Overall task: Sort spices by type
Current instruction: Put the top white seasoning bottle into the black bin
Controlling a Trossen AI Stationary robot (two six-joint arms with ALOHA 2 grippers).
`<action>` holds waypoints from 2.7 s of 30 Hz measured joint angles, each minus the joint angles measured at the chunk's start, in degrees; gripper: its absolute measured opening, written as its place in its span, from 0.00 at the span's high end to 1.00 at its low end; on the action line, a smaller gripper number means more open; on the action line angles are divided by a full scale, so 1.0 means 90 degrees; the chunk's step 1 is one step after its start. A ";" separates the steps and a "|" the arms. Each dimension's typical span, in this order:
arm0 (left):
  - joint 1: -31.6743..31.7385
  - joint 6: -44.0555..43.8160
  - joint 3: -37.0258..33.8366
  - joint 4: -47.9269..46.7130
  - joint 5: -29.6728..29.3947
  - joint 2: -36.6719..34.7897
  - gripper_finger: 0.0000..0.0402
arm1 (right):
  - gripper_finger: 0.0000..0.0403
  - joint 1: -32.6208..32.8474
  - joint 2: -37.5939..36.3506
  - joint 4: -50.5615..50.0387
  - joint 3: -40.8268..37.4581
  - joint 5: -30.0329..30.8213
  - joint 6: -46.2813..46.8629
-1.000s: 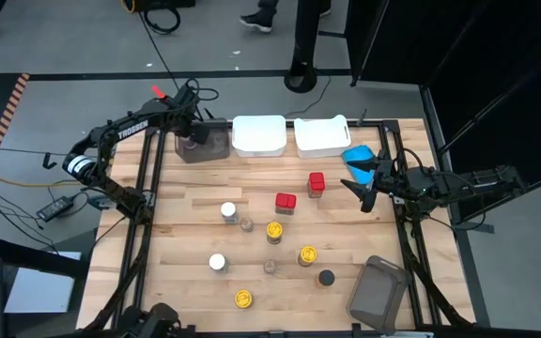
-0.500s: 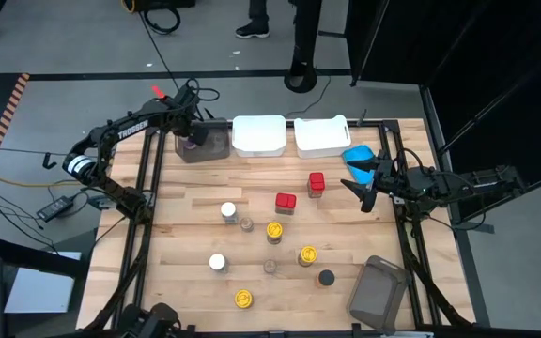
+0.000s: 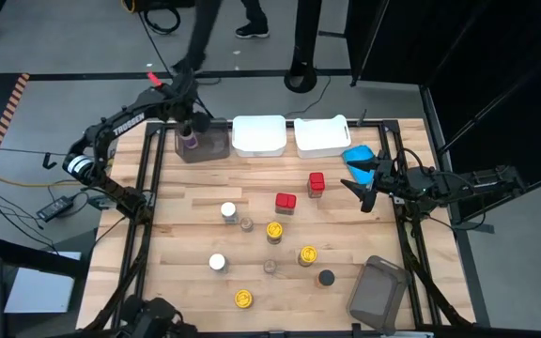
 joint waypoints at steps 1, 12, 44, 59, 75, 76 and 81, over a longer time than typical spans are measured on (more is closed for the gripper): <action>0.0000 0.0002 0.0164 -0.0064 0.0008 0.0000 0.26 | 0.20 -0.0001 0.0000 0.0001 0.0000 0.0000 0.0000; -0.0582 0.0206 0.1969 -0.1169 0.2655 -0.0007 0.26 | 0.20 0.0000 0.0000 0.0000 0.0000 -0.0002 0.0000; -0.6288 -0.1311 0.2304 -0.2573 0.0551 -0.0007 0.26 | 0.20 0.0000 0.0122 -0.0008 0.0000 -0.0005 0.0000; -0.6643 -0.2096 0.0453 -0.2437 0.0272 -0.0005 0.26 | 0.20 0.0000 0.0529 -0.0011 0.0000 -0.0007 0.0000; -0.6645 -0.1067 -0.0207 -0.1654 0.0290 0.0000 0.26 | 0.20 0.0000 0.0571 -0.0008 0.0000 -0.0007 0.0000; -0.6645 -0.0943 -0.0207 -0.1653 0.0329 0.0000 0.26 | 0.20 0.0000 0.0571 -0.0008 0.0000 -0.0007 0.0000; -0.6645 -0.0640 -0.0204 -0.1207 0.0736 0.0000 0.26 | 0.20 0.0000 0.0571 -0.0008 0.0000 -0.0007 0.0000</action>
